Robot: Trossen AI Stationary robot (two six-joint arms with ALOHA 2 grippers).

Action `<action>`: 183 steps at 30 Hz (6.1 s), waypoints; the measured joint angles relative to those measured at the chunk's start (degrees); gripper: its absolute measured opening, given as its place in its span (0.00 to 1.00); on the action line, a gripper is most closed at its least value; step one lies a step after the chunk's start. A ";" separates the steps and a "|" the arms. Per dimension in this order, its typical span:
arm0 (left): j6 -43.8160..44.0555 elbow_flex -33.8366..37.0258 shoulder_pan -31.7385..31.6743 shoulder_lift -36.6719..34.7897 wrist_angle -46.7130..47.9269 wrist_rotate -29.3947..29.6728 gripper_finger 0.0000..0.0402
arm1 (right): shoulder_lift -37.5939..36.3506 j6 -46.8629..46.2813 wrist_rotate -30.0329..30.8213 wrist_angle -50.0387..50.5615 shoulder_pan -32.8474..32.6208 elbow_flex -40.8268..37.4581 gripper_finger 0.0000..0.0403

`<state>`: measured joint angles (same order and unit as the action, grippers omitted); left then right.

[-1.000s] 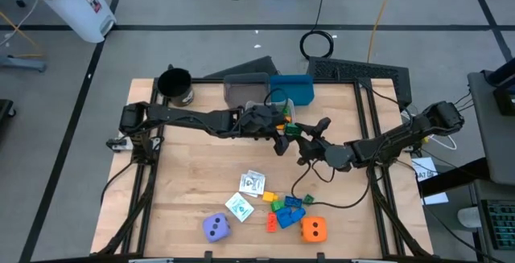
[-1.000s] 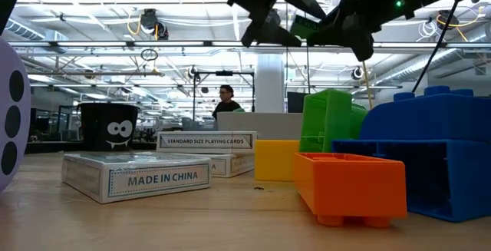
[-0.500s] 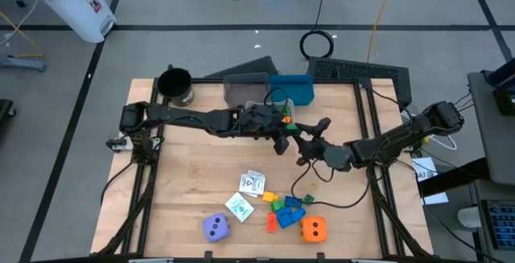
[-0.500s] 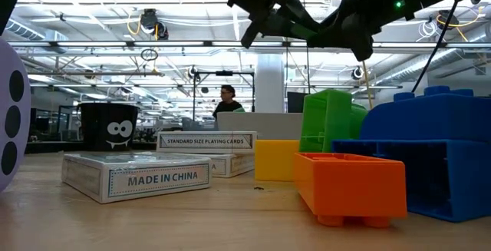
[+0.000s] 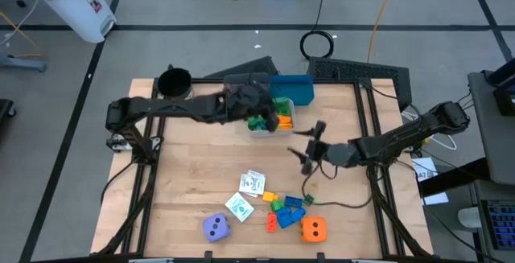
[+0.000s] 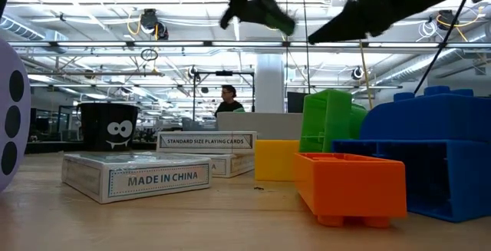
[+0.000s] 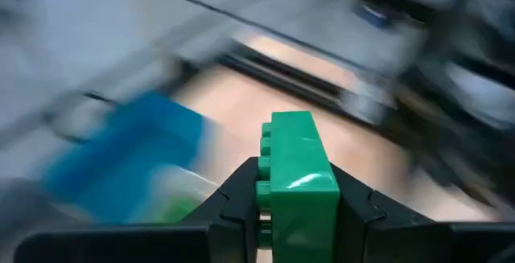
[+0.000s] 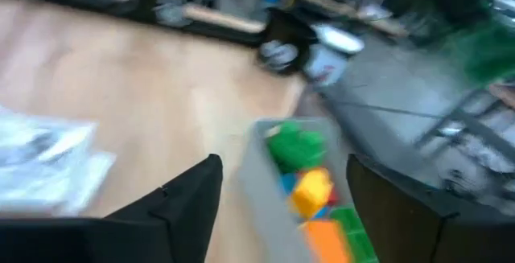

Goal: Pick & Place Toys
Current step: Put the dark green game piece into the gray bin, then put the yellow game piece into the gray bin

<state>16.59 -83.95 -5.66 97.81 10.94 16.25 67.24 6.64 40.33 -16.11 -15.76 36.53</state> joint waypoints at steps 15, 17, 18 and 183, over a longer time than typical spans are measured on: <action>-2.99 0.38 -0.71 6.65 2.45 1.79 0.24 | -13.02 -6.71 4.18 14.62 1.79 0.07 0.67; -2.96 0.29 -1.62 8.73 2.08 1.97 0.25 | -13.12 -6.58 4.35 14.86 1.81 0.05 0.67; -2.96 0.27 -2.08 9.95 1.51 2.04 0.25 | -13.14 -6.28 4.32 14.63 1.80 -0.09 0.66; -13.04 0.36 -6.34 14.89 28.68 0.25 0.43 | -13.27 0.08 -8.89 11.22 1.55 -1.22 0.64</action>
<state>3.55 -83.59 -12.01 112.70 39.62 16.50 53.98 6.71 31.44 -4.89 -14.22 35.31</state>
